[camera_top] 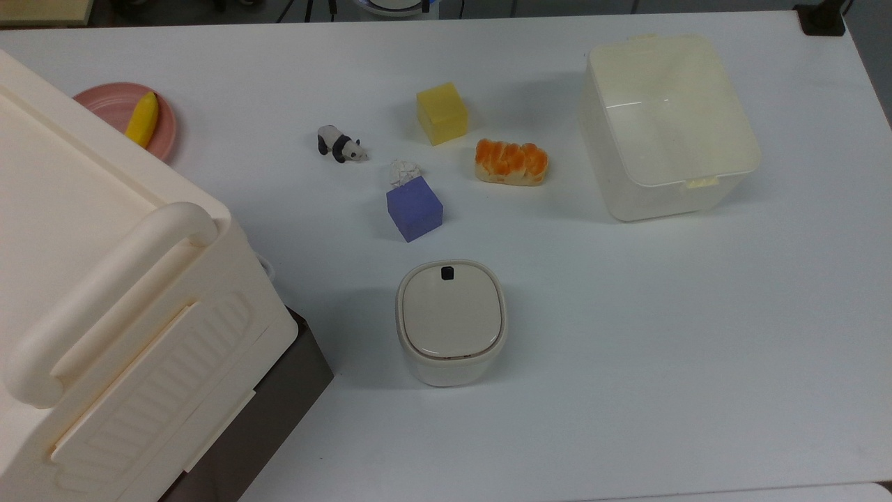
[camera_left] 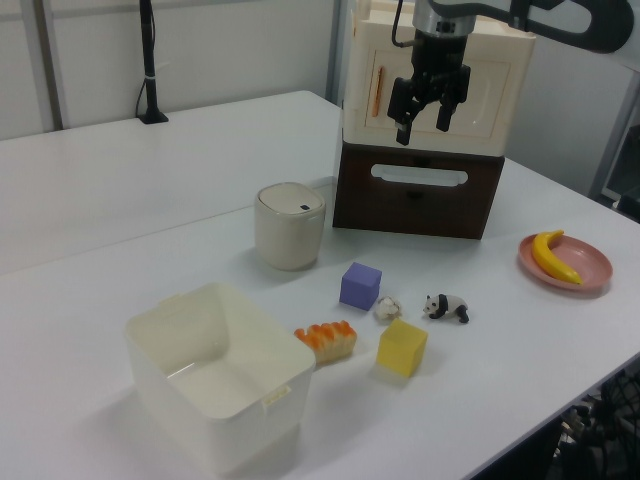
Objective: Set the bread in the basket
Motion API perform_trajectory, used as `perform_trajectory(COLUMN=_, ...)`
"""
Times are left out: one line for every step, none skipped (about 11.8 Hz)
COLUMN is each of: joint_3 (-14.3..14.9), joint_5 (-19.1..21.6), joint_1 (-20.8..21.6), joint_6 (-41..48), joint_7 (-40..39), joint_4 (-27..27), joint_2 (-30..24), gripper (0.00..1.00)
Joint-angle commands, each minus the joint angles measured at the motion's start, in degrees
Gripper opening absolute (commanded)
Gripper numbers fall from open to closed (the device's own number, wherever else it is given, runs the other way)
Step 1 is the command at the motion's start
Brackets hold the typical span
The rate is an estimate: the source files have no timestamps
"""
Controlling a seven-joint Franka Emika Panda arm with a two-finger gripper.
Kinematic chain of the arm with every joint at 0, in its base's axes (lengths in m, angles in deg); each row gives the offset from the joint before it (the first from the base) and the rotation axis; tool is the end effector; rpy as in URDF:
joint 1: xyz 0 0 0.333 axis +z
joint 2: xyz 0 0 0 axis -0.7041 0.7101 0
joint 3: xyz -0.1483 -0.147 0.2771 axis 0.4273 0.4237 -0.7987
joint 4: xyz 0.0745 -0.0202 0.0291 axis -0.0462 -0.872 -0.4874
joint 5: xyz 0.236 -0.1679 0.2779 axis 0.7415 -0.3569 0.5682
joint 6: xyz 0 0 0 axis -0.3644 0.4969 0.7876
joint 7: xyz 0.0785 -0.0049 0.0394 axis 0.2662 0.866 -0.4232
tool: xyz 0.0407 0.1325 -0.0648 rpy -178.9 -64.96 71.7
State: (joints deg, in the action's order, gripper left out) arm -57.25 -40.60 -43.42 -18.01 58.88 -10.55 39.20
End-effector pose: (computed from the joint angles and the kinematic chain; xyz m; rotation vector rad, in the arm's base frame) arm 0.5725 0.0342 0.6357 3.0756 0.1415 0.0403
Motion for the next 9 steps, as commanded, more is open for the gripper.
perform_trajectory(joint_3=0.0, joint_5=-0.38, joint_1=0.6, joint_6=-0.94, joint_7=0.54, joint_4=-1.11, joint_2=-1.24, gripper=1.0)
perform_trajectory(joint_3=0.0, joint_5=-0.38, joint_1=0.6, joint_6=-0.94, joint_7=1.07, joint_4=-1.02, joint_2=-1.24, gripper=1.0)
perform_trajectory(joint_3=0.0, joint_5=-0.38, joint_1=0.6, joint_6=-0.94, joint_7=1.16, joint_4=-1.02, joint_2=-1.24, gripper=1.0)
perform_trajectory(joint_3=0.0, joint_5=-0.38, joint_1=0.6, joint_6=-0.94, joint_7=1.07, joint_4=-1.11, joint_2=-1.24, gripper=1.0)
perform_trajectory(joint_3=0.0, joint_5=-0.38, joint_1=0.6, joint_6=-0.94, joint_7=1.07, joint_4=-1.11, joint_2=-1.24, gripper=1.0)
perform_trajectory(joint_3=0.0, joint_5=-0.38, joint_1=0.6, joint_6=-0.94, joint_7=1.07, joint_4=-1.19, joint_2=-1.24, gripper=1.0)
perform_trajectory(joint_3=-0.09, joint_5=-0.38, joint_1=0.68, joint_6=-1.03, joint_7=1.07, joint_4=-1.54, joint_2=-1.24, gripper=1.0)
perform_trajectory(joint_3=-0.09, joint_5=-0.46, joint_1=0.68, joint_6=-1.9, joint_7=1.07, joint_4=-2.33, joint_2=-1.06, gripper=1.0)
perform_trajectory(joint_3=-0.61, joint_5=-0.55, joint_1=0.77, joint_6=-3.56, joint_7=0.98, joint_4=-3.82, joint_2=-0.98, gripper=1.0)
